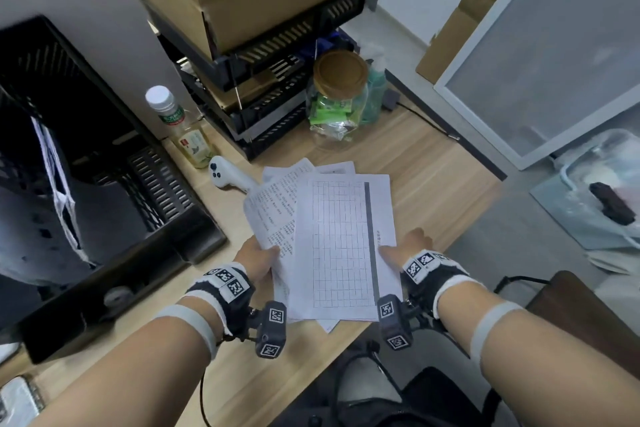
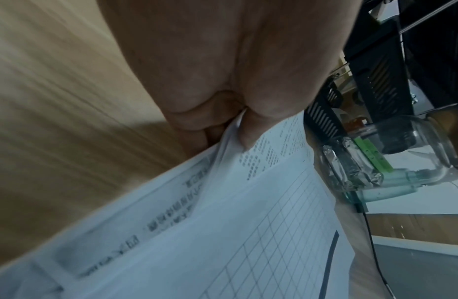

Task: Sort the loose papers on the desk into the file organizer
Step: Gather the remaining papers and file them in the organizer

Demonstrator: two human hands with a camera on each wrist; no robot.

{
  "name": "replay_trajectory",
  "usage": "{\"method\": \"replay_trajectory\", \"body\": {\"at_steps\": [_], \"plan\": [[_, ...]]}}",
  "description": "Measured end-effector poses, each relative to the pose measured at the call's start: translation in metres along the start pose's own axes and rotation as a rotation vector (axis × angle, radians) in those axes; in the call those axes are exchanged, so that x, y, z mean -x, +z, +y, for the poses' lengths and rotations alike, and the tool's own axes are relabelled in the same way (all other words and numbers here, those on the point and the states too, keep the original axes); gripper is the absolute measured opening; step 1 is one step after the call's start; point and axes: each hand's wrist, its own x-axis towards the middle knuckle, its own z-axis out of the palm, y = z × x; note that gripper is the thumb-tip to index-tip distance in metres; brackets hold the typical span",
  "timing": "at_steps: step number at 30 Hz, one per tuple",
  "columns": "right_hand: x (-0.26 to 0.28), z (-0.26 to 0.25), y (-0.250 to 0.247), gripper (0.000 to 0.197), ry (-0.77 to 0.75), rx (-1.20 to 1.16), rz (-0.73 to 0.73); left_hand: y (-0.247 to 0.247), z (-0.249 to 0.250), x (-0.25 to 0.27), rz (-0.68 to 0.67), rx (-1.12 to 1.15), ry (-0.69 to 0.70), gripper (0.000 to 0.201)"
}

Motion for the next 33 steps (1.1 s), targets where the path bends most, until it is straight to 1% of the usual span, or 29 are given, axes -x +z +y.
{"method": "replay_trajectory", "body": {"at_steps": [2, 3, 5, 6, 8, 9, 11, 13, 14, 15, 16, 18, 19, 21, 23, 25, 26, 28, 30, 31, 33], "plan": [[-0.01, 0.007, 0.012, 0.067, -0.082, -0.059, -0.043, 0.005, -0.005, -0.002, -0.011, -0.006, 0.001, 0.013], [-0.014, 0.008, 0.016, 0.06, -0.126, -0.089, -0.058, 0.007, -0.007, -0.003, -0.022, -0.011, -0.003, 0.021], [-0.013, 0.009, 0.018, 0.042, -0.197, -0.152, -0.049, 0.008, -0.011, -0.003, -0.029, -0.023, -0.004, 0.037], [-0.009, 0.01, 0.013, 0.033, -0.237, -0.181, -0.03, 0.008, -0.013, -0.003, -0.017, -0.034, -0.002, 0.041], [-0.007, 0.016, 0.004, 0.02, -0.296, -0.232, -0.007, 0.006, -0.012, -0.001, 0.016, -0.028, -0.005, 0.041], [-0.008, 0.021, -0.002, 0.021, -0.298, -0.277, 0.002, 0.003, -0.013, 0.0, 0.037, -0.014, -0.013, 0.039], [-0.012, 0.029, -0.014, 0.032, -0.248, -0.41, 0.06, -0.002, -0.015, -0.002, 0.072, 0.009, -0.027, 0.036], [-0.02, 0.036, -0.024, 0.037, -0.176, -0.527, 0.099, -0.01, -0.021, -0.01, 0.092, 0.017, -0.034, 0.042], [-0.02, 0.037, -0.028, 0.033, -0.15, -0.531, 0.078, -0.012, -0.022, -0.011, 0.084, 0.013, -0.036, 0.046], [-0.021, 0.037, -0.029, 0.026, -0.149, -0.521, 0.036, -0.013, -0.025, -0.014, 0.073, 0.01, -0.031, 0.046], [-0.021, 0.034, -0.029, 0.025, -0.169, -0.483, -0.007, -0.012, -0.024, -0.012, 0.06, 0.007, -0.026, 0.045], [-0.018, 0.026, -0.024, 0.036, -0.259, -0.369, -0.072, -0.008, -0.024, -0.008, 0.029, 0.003, -0.013, 0.044], [-0.015, 0.021, -0.02, 0.034, -0.291, -0.332, -0.097, -0.005, -0.024, -0.006, 0.017, 0.003, -0.004, 0.045], [-0.007, 0.012, -0.012, 0.021, -0.321, -0.327, -0.125, 0.0, -0.024, 0.0, -0.003, 0.001, 0.002, 0.048], [-0.006, 0.006, -0.005, 0.005, -0.364, -0.293, -0.063, 0.001, -0.029, -0.001, -0.004, 0.018, 0.001, 0.05], [-0.01, 0.007, -0.007, 0.016, -0.4, -0.25, 0.018, -0.002, -0.038, -0.011, 0.005, 0.038, -0.003, 0.05], [-0.012, 0.009, -0.011, 0.019, -0.393, -0.239, 0.047, -0.005, -0.038, -0.012, 0.013, 0.04, -0.004, 0.051], [-0.014, 0.016, -0.027, 0.019, -0.358, -0.256, 0.096, -0.014, -0.037, -0.01, 0.045, 0.057, -0.007, 0.046], [-0.017, 0.029, -0.047, 0.022, -0.303, -0.291, 0.19, -0.026, -0.04, -0.013, 0.083, 0.092, -0.012, 0.036], [-0.017, 0.036, -0.058, 0.025, -0.278, -0.32, 0.239, -0.031, -0.039, -0.011, 0.093, 0.104, -0.014, 0.034], [-0.021, 0.05, -0.075, 0.02, -0.246, -0.362, 0.307, -0.034, -0.02, 0.014, 0.084, 0.127, -0.006, 0.034]]}}
